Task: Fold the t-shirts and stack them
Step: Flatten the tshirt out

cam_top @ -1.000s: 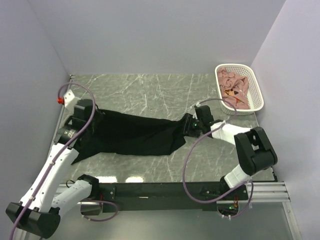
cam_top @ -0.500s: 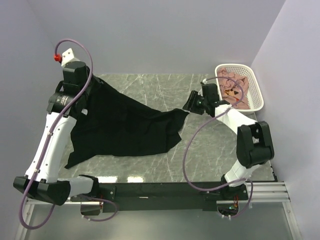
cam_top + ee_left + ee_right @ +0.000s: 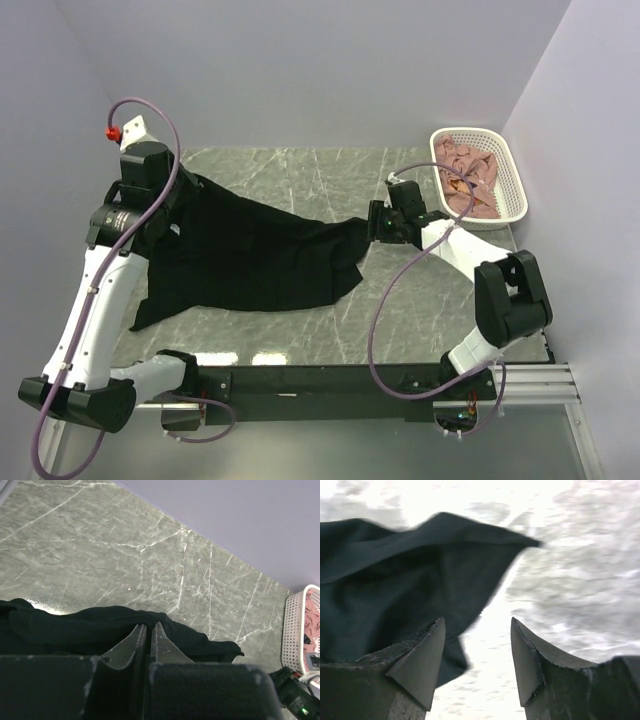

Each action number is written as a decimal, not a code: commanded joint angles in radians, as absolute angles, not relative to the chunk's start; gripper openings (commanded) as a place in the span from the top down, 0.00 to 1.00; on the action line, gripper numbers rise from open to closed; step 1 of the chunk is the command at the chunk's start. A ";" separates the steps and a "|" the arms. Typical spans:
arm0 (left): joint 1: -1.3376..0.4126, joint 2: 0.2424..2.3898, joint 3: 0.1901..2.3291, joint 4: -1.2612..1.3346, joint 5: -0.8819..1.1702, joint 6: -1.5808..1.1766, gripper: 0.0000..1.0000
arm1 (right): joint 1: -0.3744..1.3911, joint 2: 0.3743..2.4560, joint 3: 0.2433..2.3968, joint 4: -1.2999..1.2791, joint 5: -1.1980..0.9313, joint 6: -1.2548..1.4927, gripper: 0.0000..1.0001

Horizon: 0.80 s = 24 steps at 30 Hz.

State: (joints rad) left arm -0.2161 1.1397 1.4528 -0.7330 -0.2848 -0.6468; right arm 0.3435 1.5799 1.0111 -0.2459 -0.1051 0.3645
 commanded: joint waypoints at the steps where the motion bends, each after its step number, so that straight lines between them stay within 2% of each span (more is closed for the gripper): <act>1: -0.210 1.098 1.453 -0.719 -0.267 -0.630 0.93 | 0.319 1.630 1.048 -0.268 -0.012 0.240 0.38; 6: -0.209 1.086 1.445 -0.742 -0.273 -0.615 0.93 | 0.316 1.709 1.103 -0.288 -0.017 0.143 0.34; 18: -0.201 1.063 1.420 -0.755 -0.284 -0.583 0.93 | 0.314 1.914 1.325 -0.374 -0.044 0.009 0.34; 24: -0.193 1.051 1.422 -0.765 -0.305 -0.563 0.93 | 0.314 2.003 1.430 -0.448 -0.063 -0.041 0.38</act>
